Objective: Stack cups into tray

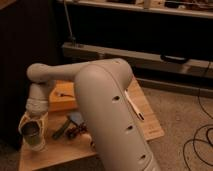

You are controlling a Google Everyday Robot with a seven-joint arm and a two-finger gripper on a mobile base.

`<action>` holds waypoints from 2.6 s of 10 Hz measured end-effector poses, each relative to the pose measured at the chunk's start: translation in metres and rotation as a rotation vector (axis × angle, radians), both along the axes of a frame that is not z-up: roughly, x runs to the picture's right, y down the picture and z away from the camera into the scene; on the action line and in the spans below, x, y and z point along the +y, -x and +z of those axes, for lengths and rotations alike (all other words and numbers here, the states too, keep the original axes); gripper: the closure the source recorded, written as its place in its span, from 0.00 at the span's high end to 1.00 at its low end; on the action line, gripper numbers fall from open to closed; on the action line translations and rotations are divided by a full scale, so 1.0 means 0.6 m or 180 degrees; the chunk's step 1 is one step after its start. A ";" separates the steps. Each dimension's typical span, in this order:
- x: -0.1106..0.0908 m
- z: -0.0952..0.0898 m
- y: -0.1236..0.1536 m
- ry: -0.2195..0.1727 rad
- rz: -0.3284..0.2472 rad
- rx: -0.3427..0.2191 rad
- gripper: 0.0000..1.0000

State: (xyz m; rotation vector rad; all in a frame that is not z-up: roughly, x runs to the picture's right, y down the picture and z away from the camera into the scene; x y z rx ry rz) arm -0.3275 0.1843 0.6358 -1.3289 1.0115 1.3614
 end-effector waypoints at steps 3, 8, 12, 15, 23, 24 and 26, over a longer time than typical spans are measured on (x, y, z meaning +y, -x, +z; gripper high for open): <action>0.000 0.001 0.005 -0.0077 0.0002 -0.0029 0.54; 0.013 0.016 0.012 -0.0096 -0.0039 -0.0056 0.80; 0.009 0.019 0.011 -0.0117 -0.0010 -0.0139 0.80; 0.011 0.013 0.016 -0.0065 -0.0015 -0.0240 0.80; 0.010 0.010 0.011 -0.0082 0.0003 -0.0299 0.80; 0.009 0.009 0.007 -0.0134 -0.0022 -0.0287 0.80; 0.007 -0.004 -0.011 -0.0472 -0.0059 -0.0319 0.80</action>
